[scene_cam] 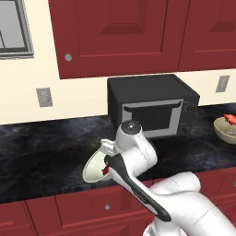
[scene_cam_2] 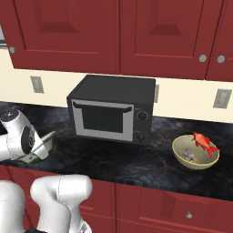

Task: Place the bowl with the bell pepper and squash on the top shelf of the fridge. Place the bowl with the fishs on the second highest shelf of the fridge.

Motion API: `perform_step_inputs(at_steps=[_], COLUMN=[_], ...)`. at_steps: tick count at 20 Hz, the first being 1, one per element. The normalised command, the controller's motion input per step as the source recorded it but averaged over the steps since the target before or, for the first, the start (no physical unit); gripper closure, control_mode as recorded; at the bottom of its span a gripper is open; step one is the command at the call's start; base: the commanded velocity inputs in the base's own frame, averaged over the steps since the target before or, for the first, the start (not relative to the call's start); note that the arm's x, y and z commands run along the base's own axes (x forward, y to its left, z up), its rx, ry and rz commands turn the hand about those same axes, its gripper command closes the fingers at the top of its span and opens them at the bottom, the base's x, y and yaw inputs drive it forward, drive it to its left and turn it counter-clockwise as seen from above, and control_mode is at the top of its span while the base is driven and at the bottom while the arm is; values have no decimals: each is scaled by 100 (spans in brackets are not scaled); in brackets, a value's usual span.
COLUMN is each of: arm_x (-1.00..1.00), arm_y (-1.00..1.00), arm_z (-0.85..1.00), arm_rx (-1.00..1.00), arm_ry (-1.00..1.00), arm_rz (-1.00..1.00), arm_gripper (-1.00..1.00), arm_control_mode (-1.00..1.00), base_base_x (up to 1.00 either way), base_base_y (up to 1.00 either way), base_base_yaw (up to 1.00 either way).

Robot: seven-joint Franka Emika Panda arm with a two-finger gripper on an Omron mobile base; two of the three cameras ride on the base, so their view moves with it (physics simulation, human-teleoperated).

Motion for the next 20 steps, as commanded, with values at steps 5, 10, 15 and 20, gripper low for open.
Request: perform_step_inputs(at_steps=[5, 10, 15, 20], arm_x=[-100, -63, -32, -2], arm_y=[-100, -100, -94, -3], arm_z=[84, 97, 13, 0], arm_rx=[4, 29, 33, 0], arm_ry=[-32, -9, -4, -1], arm_rz=[-9, -11, -7, -1], arm_gripper=[100, 100, 100, 100], arm_control_mode=[-100, -100, -100, -100], base_base_x=[0, 0, 0, 0], base_base_y=[0, 0, 0, 0], base_base_yaw=[0, 0, 0, 0])
